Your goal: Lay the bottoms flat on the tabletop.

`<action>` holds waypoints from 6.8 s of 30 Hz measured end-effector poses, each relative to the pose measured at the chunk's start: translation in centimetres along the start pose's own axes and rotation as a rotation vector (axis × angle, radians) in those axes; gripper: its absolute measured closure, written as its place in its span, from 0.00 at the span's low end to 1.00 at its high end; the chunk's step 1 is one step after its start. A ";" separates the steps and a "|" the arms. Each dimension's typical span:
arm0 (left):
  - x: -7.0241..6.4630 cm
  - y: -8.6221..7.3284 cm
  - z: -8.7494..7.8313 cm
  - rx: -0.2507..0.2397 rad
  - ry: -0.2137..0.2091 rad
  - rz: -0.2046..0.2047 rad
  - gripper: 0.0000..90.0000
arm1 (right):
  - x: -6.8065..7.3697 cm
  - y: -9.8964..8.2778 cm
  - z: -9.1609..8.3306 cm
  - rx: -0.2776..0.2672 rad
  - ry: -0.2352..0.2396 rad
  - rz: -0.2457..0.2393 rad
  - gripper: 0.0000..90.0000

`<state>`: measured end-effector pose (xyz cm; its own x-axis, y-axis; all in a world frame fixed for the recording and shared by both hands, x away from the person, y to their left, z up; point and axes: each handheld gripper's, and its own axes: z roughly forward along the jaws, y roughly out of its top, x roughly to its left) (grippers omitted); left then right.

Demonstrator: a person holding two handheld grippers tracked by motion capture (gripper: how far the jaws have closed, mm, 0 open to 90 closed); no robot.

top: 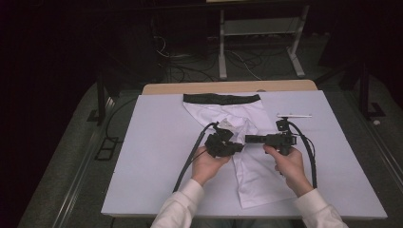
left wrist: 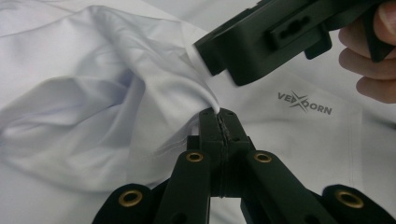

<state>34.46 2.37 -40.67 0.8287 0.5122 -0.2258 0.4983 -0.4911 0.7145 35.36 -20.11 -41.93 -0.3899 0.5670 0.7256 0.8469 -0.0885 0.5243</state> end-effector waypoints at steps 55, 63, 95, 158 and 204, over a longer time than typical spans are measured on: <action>9.2 -4.0 1.2 0.015 -0.065 -0.270 0.96 | -5.4 0.1 -2.3 0.081 -0.176 0.039 0.96; 8.8 -3.9 -2.9 0.095 -0.049 -0.254 0.98 | -4.0 -0.6 -1.7 0.127 -0.158 0.007 0.96; 7.0 -8.7 -21.3 0.161 0.072 -0.241 0.98 | 7.9 -4.5 8.7 0.425 0.038 -0.215 0.96; 10.5 -17.2 -21.0 0.366 0.033 -0.426 0.86 | 10.4 -9.0 14.1 0.624 0.115 -0.239 0.89; 5.5 -9.3 -15.9 0.063 0.056 -0.077 0.00 | 5.6 -4.0 -1.3 0.171 -0.151 -0.504 0.00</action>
<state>30.35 20.99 -38.07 0.7728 0.5876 -0.2400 0.5764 -0.4914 0.6529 29.36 -17.63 -39.38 -0.7167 0.6171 0.3249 0.6203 0.3512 0.7013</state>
